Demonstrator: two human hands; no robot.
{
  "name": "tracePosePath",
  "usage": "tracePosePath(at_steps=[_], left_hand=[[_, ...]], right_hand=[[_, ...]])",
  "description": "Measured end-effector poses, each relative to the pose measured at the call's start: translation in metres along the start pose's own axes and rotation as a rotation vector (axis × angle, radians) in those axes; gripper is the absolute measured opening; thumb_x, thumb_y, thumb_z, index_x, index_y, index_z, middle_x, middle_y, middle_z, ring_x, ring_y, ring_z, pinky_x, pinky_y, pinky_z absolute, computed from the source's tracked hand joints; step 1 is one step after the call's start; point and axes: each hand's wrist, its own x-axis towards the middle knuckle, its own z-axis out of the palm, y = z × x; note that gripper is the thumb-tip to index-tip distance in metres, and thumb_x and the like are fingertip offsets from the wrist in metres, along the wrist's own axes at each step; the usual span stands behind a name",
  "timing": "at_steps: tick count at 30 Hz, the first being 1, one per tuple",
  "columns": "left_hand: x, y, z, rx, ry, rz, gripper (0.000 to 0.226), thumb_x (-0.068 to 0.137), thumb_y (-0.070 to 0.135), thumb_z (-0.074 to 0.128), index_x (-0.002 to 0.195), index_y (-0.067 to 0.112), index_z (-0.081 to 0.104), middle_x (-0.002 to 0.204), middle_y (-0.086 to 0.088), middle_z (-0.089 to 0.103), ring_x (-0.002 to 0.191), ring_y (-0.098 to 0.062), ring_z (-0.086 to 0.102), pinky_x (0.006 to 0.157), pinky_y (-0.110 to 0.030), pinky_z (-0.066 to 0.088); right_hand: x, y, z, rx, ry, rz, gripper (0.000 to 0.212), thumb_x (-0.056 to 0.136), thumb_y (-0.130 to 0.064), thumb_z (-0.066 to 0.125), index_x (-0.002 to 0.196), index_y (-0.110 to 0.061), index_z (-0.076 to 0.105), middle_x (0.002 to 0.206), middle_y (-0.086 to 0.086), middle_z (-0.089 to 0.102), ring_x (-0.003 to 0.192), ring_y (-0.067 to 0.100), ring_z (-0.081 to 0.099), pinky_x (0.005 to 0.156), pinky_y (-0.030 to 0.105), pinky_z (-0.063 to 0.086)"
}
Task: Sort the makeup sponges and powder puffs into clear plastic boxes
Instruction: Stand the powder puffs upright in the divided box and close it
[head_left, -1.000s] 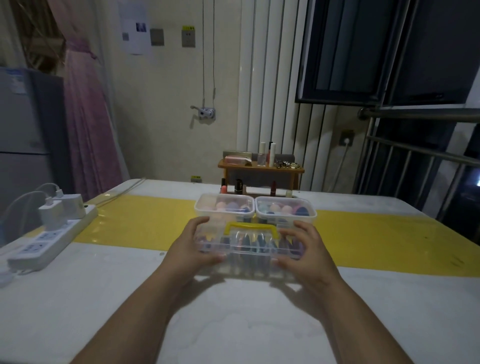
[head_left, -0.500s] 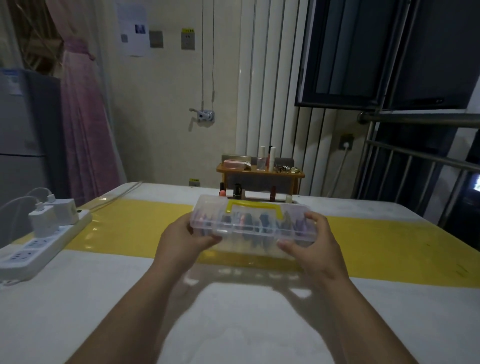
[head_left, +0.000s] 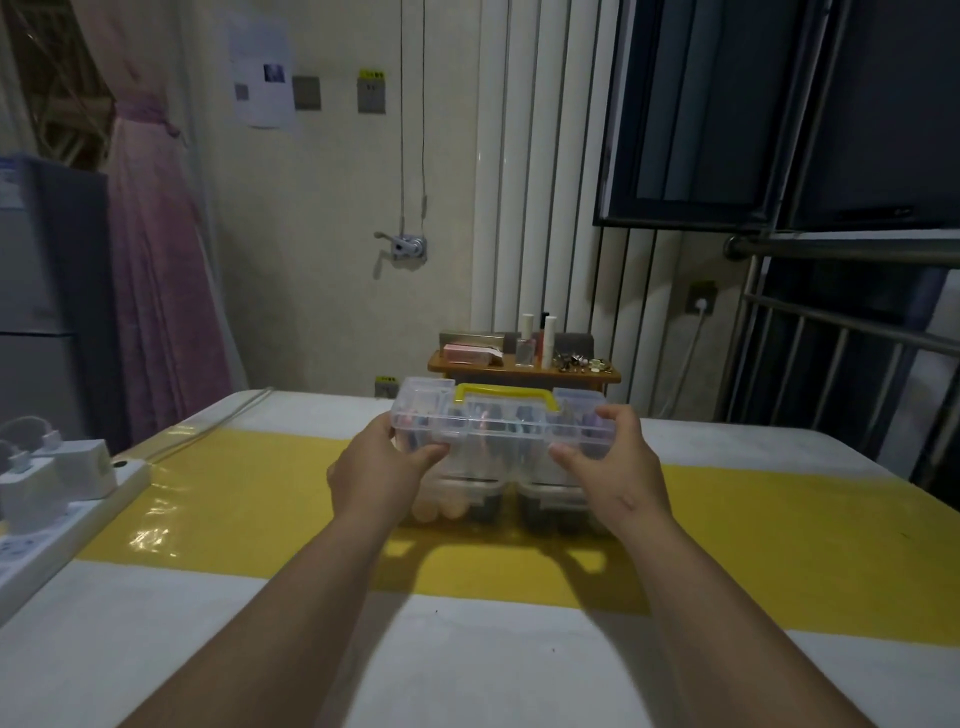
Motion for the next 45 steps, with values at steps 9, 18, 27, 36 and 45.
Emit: tracePosePath(at_steps=[9, 18, 27, 36, 45], left_hand=[[0.016, -0.020, 0.023, 0.150, -0.016, 0.043, 0.047, 0.084, 0.058, 0.066, 0.122, 0.031, 0.058, 0.113, 0.006, 0.066, 0.105, -0.019, 0.059, 0.093, -0.048, 0.049], [0.004, -0.046, 0.025, -0.226, 0.031, -0.092, 0.074, 0.080, 0.053, 0.073, 0.144, 0.031, 0.043, 0.149, -0.005, 0.041, 0.131, -0.028, 0.044, 0.104, -0.050, 0.046], [-0.001, -0.052, 0.023, -0.393, -0.209, -0.100, 0.071, 0.078, 0.029, 0.082, 0.137, 0.042, 0.047, 0.135, 0.001, 0.052, 0.116, -0.026, 0.056, 0.090, -0.044, 0.057], [0.000, -0.054, 0.026, -0.271, -0.211, -0.060, 0.064, 0.072, 0.023, 0.087, 0.126, 0.032, 0.053, 0.101, 0.014, 0.061, 0.087, -0.001, 0.057, 0.068, -0.023, 0.050], [0.003, -0.052, 0.026, -0.207, -0.191, -0.040, 0.064, 0.069, 0.025, 0.089, 0.123, 0.029, 0.056, 0.098, 0.011, 0.062, 0.094, -0.016, 0.061, 0.085, -0.037, 0.055]], right_hand=[[0.015, 0.016, 0.008, -0.111, -0.006, -0.001, 0.058, 0.086, -0.051, 0.069, 0.134, -0.038, 0.038, 0.141, 0.000, 0.052, 0.124, 0.027, 0.053, 0.087, 0.039, 0.051], [0.005, 0.049, 0.007, -0.312, 0.115, 0.083, 0.113, 0.070, -0.059, 0.080, 0.156, -0.023, 0.016, 0.149, 0.005, 0.045, 0.137, 0.030, 0.039, 0.112, 0.050, 0.036], [0.000, 0.066, 0.009, -0.631, 0.027, -0.017, 0.089, 0.076, -0.064, 0.070, 0.149, -0.027, 0.036, 0.162, -0.007, 0.023, 0.151, 0.020, 0.010, 0.121, 0.040, 0.015], [0.000, 0.068, 0.012, -0.566, 0.033, -0.031, 0.082, 0.080, -0.055, 0.073, 0.148, -0.020, 0.043, 0.157, -0.009, 0.034, 0.150, 0.021, 0.011, 0.120, 0.036, 0.020], [0.007, 0.069, 0.012, -0.490, 0.053, -0.001, 0.077, 0.075, -0.044, 0.082, 0.141, -0.017, 0.054, 0.151, -0.008, 0.045, 0.147, 0.020, 0.018, 0.119, 0.032, 0.021]])
